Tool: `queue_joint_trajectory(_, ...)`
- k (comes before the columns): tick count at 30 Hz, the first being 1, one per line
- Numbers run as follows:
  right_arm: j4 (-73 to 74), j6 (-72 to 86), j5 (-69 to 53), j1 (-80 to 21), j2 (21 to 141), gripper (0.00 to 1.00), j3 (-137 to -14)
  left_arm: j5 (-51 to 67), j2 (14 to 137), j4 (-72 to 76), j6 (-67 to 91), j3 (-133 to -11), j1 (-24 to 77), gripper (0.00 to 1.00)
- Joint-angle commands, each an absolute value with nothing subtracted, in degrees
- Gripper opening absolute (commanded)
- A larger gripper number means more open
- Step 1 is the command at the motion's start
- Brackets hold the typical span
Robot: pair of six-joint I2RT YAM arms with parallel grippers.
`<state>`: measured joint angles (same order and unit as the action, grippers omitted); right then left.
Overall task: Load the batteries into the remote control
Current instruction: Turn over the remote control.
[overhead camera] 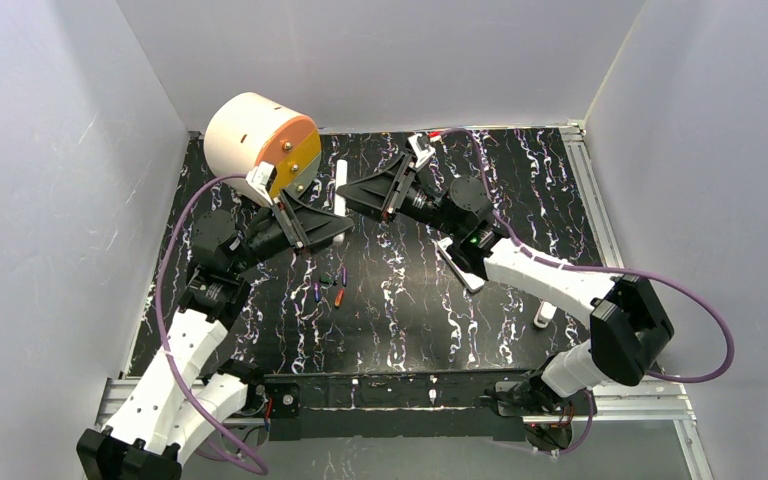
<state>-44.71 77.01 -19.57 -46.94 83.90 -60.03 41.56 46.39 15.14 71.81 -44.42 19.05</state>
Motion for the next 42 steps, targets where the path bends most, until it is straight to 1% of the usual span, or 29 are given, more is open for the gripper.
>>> queue_joint_trajectory(1,-46.01,74.18,-20.0,-47.03,81.56,0.49,-60.43,42.9,44.09,18.52,70.51,-44.04,19.25,0.22)
queue_joint_trajectory(2,-44.6,73.63,-20.24,-47.09,81.56,0.51,-60.86,42.71,43.63,18.5,68.83,-43.77,19.29,0.12)
queue_joint_trajectory(3,-43.03,72.81,-20.41,-47.03,81.36,0.54,-61.38,42.34,43.2,18.52,66.5,-43.58,19.28,0.04)
queue_joint_trajectory(4,-40.84,71.03,-20.47,-47.02,81.0,0.58,-61.85,41.81,42.39,18.42,63.55,-43.45,19.3,0.0)
queue_joint_trajectory(6,-34.8,67.0,-20.0,-47.08,79.67,0.7,-62.91,41.39,41.51,16.86,56.21,-43.82,19.31,0.0)
queue_joint_trajectory(7,-31.4,64.65,-19.58,-47.0,78.7,0.78,-63.47,41.63,41.43,14.59,51.09,-44.74,19.3,0.0)
queue_joint_trajectory(9,-24.6,59.15,-18.67,-46.88,76.58,0.89,-64.84,42.06,42.13,8.34,38.48,-47.95,19.29,0.0)
queue_joint_trajectory(11,-16.53,52.98,-18.21,-46.68,75.18,0.95,-68.24,41.3,43.79,-1.49,25.47,-52.22,19.29,0.0)
queue_joint_trajectory(14,-1.35,43.73,-19.43,-46.62,76.59,0.97,-77.15,40.53,46.66,-11.75,10.07,-56.58,19.25,0.0)
queue_joint_trajectory(17,10.18,38.18,-21.43,-46.64,79.08,0.97,-83.76,37.89,47.95,-15.61,0.85,-58.46,19.33,0.0)
queue_joint_trajectory(22,15.21,35.13,-21.42,-46.65,80.69,0.96,-86.98,36.45,48.74,-17.44,-11.41,-60.01,19.26,0.0)
queue_joint_trajectory(25,20.69,32.61,-21.38,-46.62,83.7,0.89,-91.45,39.85,48.43,-19.38,-19.73,-60.26,19.25,0.0)
queue_joint_trajectory(29,28.79,29.95,-23.11,-46.65,88.91,0.8,-98.24,42.63,46.55,-19.19,-24.94,-60.2,19.3,0.0)
queue_joint_trajectory(35,30.51,31.15,-25.53,-46.63,91.26,0.68,-100.57,41.88,45.92,-22.52,-30.32,-60.08,19.27,0.0)
queue_joint_trajectory(40,30.01,32.69,-27.29,-46.62,90.88,0.66,-99.62,40.24,45.39,-24.89,-33.35,-60.17,19.3,0.0)
queue_joint_trajectory(42,28.75,34.1,-28.6,-46.57,90.27,0.63,-98.75,39.67,45.21,-24.82,-33.61,-59.96,19.25,0.0)
